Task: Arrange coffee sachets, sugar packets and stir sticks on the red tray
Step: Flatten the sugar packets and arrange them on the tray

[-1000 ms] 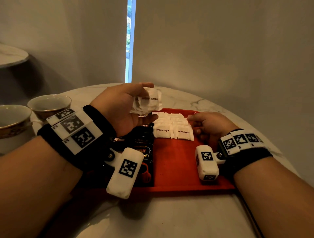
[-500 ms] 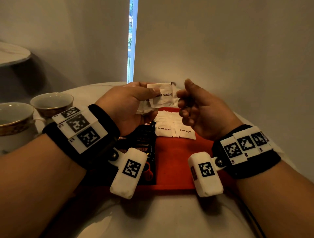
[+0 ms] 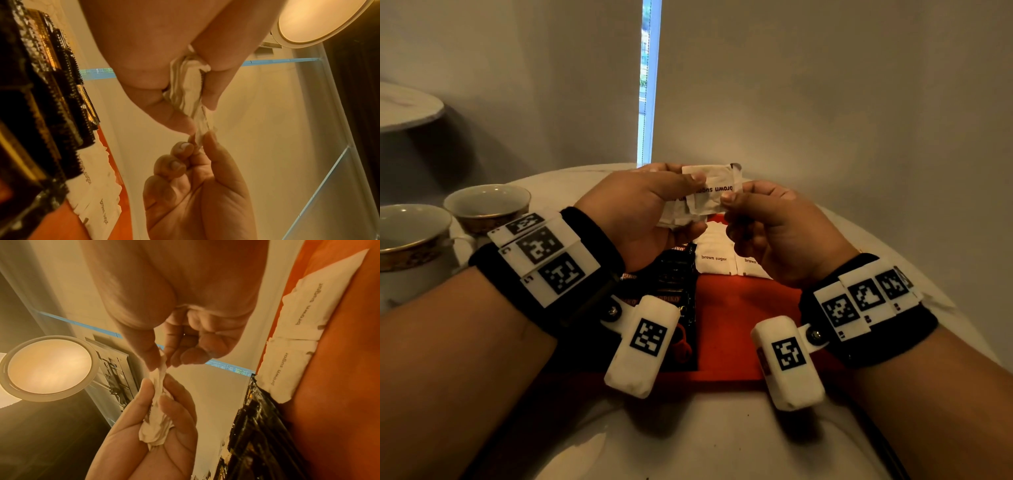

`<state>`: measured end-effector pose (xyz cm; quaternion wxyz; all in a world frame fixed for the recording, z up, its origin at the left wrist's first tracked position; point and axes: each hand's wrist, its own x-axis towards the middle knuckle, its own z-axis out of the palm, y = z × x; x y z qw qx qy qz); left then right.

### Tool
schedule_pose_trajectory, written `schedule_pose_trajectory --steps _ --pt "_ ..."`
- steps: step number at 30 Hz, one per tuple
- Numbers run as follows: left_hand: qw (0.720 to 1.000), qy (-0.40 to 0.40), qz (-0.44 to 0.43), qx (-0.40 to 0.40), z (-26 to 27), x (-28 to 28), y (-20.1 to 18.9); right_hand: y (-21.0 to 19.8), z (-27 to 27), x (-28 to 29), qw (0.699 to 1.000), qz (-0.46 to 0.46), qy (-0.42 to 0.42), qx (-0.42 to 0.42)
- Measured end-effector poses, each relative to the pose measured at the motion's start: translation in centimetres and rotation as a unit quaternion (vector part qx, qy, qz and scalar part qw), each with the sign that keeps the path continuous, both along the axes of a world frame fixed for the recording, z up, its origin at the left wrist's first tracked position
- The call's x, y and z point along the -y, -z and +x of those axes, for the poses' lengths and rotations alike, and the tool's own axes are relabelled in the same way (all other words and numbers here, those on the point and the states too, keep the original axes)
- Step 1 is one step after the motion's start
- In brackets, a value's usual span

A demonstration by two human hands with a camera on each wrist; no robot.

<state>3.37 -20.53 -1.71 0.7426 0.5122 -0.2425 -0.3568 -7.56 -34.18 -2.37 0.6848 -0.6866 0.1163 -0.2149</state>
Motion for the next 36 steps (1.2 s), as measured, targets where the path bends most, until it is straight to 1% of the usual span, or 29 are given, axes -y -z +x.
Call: schedule_pose_trajectory --steps 7,10,13,16,20,26,29,32,36 --pt "0.998 0.038 0.004 -0.043 0.2 -0.2 -0.1 0.2 0.2 0.0 0.999 0.0 0.038 -0.001" --pt "0.999 0.042 0.01 -0.032 0.2 -0.2 -0.1 0.2 0.2 -0.1 0.999 0.005 0.044 0.002" --pt "0.999 0.049 0.01 -0.022 0.2 -0.2 -0.1 0.1 0.2 -0.1 0.999 0.011 0.032 0.007" --pt "0.999 0.041 0.012 -0.031 0.3 -0.2 -0.1 0.0 0.1 0.0 0.998 0.042 0.016 0.036" --pt "0.999 0.018 0.025 -0.032 0.3 -0.3 -0.2 0.1 0.3 0.5 0.994 0.08 0.03 0.068" --pt "0.997 0.069 0.025 0.028 0.2 -0.4 0.1 0.2 0.3 -0.2 0.998 0.033 -0.012 0.047" --pt "0.999 0.046 0.005 0.012 -0.1 -0.3 0.0 0.1 0.2 -0.4 0.997 0.045 -0.02 0.052" --pt "0.998 0.053 -0.014 0.004 0.0 -0.4 -0.2 0.2 0.3 -0.5 0.998 0.036 -0.011 0.053" --pt "0.999 0.045 0.002 0.022 0.0 -0.4 0.0 0.1 0.2 -0.2 0.998 0.043 0.012 0.046"
